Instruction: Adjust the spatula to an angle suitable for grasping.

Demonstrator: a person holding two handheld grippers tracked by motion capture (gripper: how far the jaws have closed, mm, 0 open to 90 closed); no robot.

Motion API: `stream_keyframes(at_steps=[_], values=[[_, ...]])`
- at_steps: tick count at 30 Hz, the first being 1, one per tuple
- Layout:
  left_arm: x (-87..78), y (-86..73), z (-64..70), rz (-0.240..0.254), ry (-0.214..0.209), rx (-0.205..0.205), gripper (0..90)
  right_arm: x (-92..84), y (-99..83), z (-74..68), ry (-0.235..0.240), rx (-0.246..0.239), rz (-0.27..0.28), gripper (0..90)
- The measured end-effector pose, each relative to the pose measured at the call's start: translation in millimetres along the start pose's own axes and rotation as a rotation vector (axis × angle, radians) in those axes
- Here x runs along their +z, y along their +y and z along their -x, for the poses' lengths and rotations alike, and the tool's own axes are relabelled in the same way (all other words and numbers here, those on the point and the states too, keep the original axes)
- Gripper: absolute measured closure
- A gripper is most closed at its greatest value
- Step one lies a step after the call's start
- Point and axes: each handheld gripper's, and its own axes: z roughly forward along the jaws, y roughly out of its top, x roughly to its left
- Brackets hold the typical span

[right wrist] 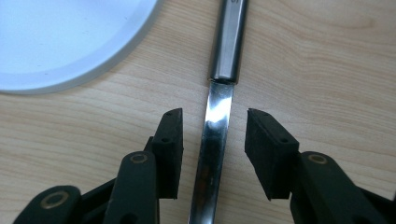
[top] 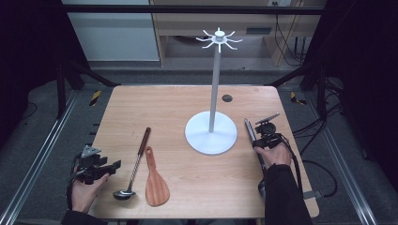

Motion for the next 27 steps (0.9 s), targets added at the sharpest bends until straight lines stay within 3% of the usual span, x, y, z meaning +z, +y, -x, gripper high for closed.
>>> stream_keyframes(at_steps=[5,12,15,19,22,27], values=[[0.8,0.1,0.0,-0.007,-0.001,0.003,37.6,17.5,2.8,5.5,-0.001,0.028,-0.067,59.1],[2.0,-0.1,-0.1,-0.013,-0.003,0.003,37.6,29.5,2.9,3.6,-0.001,0.02,-0.112,64.7],[2.5,0.0,-0.1,-0.015,-0.006,0.004,37.6,32.2,3.3,3.9,0.01,0.033,-0.125,71.5],[2.8,0.0,-0.3,-0.018,-0.007,0.003,37.7,32.8,4.3,3.9,0.014,0.055,-0.133,72.6],[2.8,0.0,0.5,-0.016,-0.011,0.0,37.7,32.8,5.3,6.4,0.03,0.106,-0.142,74.4],[3.1,0.1,0.4,-0.019,-0.013,0.0,37.8,30.3,3.2,5.2,0.038,0.086,-0.152,74.8]])
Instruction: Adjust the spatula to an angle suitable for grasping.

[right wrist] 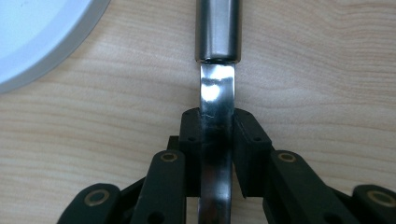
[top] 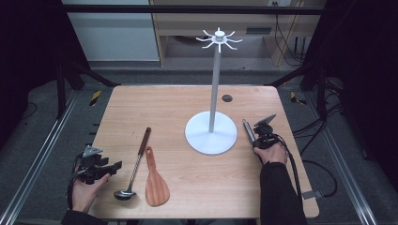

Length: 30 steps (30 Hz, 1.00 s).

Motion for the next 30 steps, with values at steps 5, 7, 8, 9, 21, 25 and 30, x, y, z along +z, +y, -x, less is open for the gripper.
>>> stream_keyframes(at_steps=[5,7,8,9,21,25,30], values=[[-0.2,0.2,0.7,-0.001,-0.004,0.004,38.0,-5.6,-8.0,-1.9,0.015,-0.043,-0.006,74.9],[0.2,0.2,1.2,-0.003,-0.004,0.007,38.0,-10.2,-16.5,-3.9,0.018,-0.091,-0.004,74.9],[0.5,0.2,1.7,-0.002,-0.004,0.007,38.0,-10.2,-16.5,-3.9,0.018,-0.091,-0.004,74.9],[0.5,0.2,2.0,-0.003,-0.004,0.007,38.0,-11.0,-19.8,-4.2,0.017,-0.111,-0.007,74.9],[2.2,-0.1,4.2,-0.015,-0.008,0.015,38.3,-13.5,-43.2,2.9,0.018,-0.128,-0.003,74.6],[2.5,-0.1,4.4,-0.018,-0.011,0.017,38.3,-11.0,-44.5,4.5,0.011,-0.122,-0.001,74.5],[2.4,-0.2,4.2,-0.017,-0.014,0.017,38.4,-10.2,-47.2,3.0,-0.003,-0.145,0.027,70.8]])
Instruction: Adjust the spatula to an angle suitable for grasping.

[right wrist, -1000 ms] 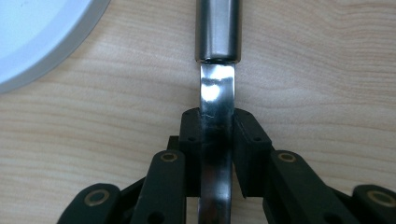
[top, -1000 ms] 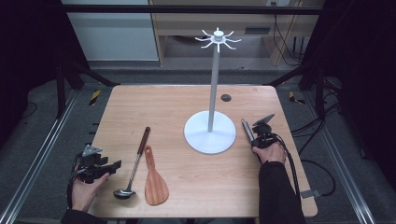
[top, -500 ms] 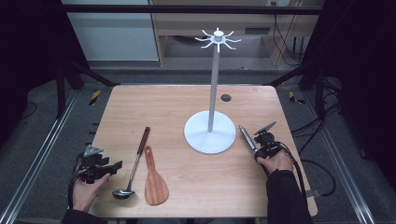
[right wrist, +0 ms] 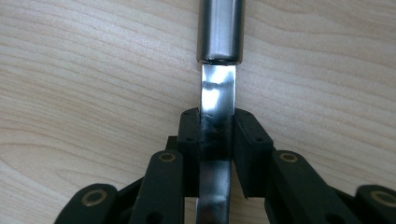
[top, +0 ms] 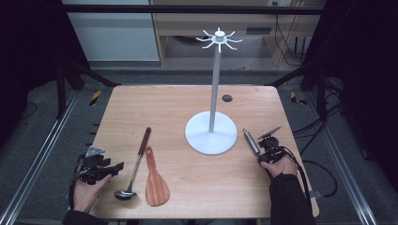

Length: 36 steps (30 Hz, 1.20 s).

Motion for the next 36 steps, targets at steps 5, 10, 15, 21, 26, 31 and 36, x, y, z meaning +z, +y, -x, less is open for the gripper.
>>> stream_keyframes(at_steps=[5,10,15,21,26,31,36], values=[[-0.5,0.1,-0.3,0.008,-0.005,-0.005,38.3,-8.4,-4.9,1.5,0.002,0.003,0.042,65.9],[-0.5,0.2,-0.4,0.007,-0.006,-0.004,38.4,-15.7,-9.4,2.1,0.02,0.01,0.054,66.2],[-0.2,0.3,0.2,0.003,-0.006,0.001,38.3,-7.9,-10.2,0.9,0.005,-0.019,0.003,68.2],[0.3,0.2,-0.2,0.001,-0.006,-0.002,38.4,-2.6,-5.9,1.1,0.003,-0.007,-0.019,73.3],[0.9,0.3,-0.5,-0.004,-0.007,0.002,38.4,-1.5,-2.2,1.1,0.007,0.018,-0.032,73.9],[1.3,0.3,0.2,-0.005,-0.009,-0.001,38.5,-1.0,0.2,-0.9,-0.007,0.031,-0.053,74.7],[1.4,0.5,0.2,-0.005,-0.013,0.001,38.8,-1.3,0.6,-2.8,-0.017,0.035,-0.047,74.9]])
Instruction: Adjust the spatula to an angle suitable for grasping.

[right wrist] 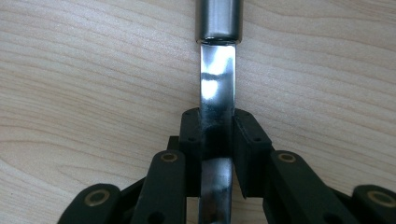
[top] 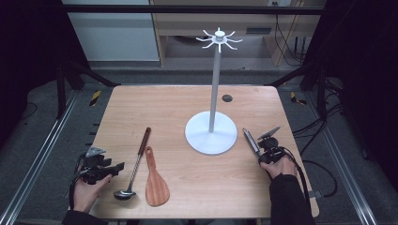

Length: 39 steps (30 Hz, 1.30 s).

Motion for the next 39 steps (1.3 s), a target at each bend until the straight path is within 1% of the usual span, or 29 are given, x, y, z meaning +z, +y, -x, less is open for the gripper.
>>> stream_keyframes(at_steps=[4,10,12,16,17,19,21,22,23,24,25,28,30,31,32,34,36,39], values=[[-0.5,-0.1,-0.9,0.0,-0.004,-0.001,38.9,-2.8,-1.0,0.0,0.008,0.005,0.016,75.0],[-0.2,-0.4,-1.4,0.001,-0.012,-0.003,39.2,-16.2,-4.1,3.6,0.025,0.018,0.084,75.0],[-0.6,-0.3,-1.8,0.004,-0.011,-0.006,39.2,-18.7,-4.5,4.4,0.032,0.024,0.093,75.0],[-1.1,-0.1,-2.3,0.008,-0.01,-0.008,39.2,-23.2,-5.2,4.2,0.032,0.012,0.117,75.0],[-1.1,0.0,-2.2,0.006,-0.009,-0.006,39.2,-26.2,-5.6,4.2,0.034,0.007,0.13,75.1],[-0.7,0.0,-1.7,0.006,-0.011,-0.004,39.2,-28.1,-6.0,3.8,0.035,0.012,0.138,75.1],[-1.1,0.0,-1.6,0.007,-0.011,-0.003,39.2,-32.9,-6.9,4.0,0.027,0.009,0.168,75.2],[-1.3,0.0,-1.7,0.009,-0.013,-0.004,39.2,-35.1,-7.3,4.0,0.029,0.01,0.18,75.2],[-1.3,0.0,-2.0,0.009,-0.013,-0.006,39.2,-41.3,-8.5,3.8,0.035,0.016,0.206,75.2],[-1.2,-0.1,-2.2,0.007,-0.013,-0.007,39.2,-44.3,-9.1,3.9,0.039,0.012,0.22,75.2],[-1.0,-0.2,-2.5,0.007,-0.013,-0.007,39.2,-44.3,-9.1,3.9,0.039,0.012,0.22,75.2],[-1.4,-0.1,-2.3,0.007,-0.011,-0.005,39.2,-52.9,-9.9,3.7,0.044,0.011,0.261,75.2],[-1.6,0.0,-1.8,0.009,-0.013,-0.004,39.2,-57.2,-10.7,4.0,0.042,-0.001,0.279,75.3],[-1.7,0.1,-1.5,0.01,-0.013,-0.004,39.2,-59.3,-11.2,2.9,0.052,0.011,0.287,75.3],[-1.6,0.1,-1.4,0.009,-0.014,-0.003,39.2,-63.4,-12.2,3.5,0.056,0.007,0.307,75.2],[-0.9,0.1,-1.6,0.007,-0.013,-0.004,39.2,-65.3,-12.7,3.3,0.06,0.012,0.311,75.2],[-0.7,0.0,-1.9,0.006,-0.014,-0.005,39.2,-69.8,-13.6,3.5,0.064,0.013,0.346,75.2],[-1.3,0.0,-2.0,0.008,-0.013,-0.005,39.2,-77.0,-15.5,3.9,0.058,0.005,0.43,75.2]])
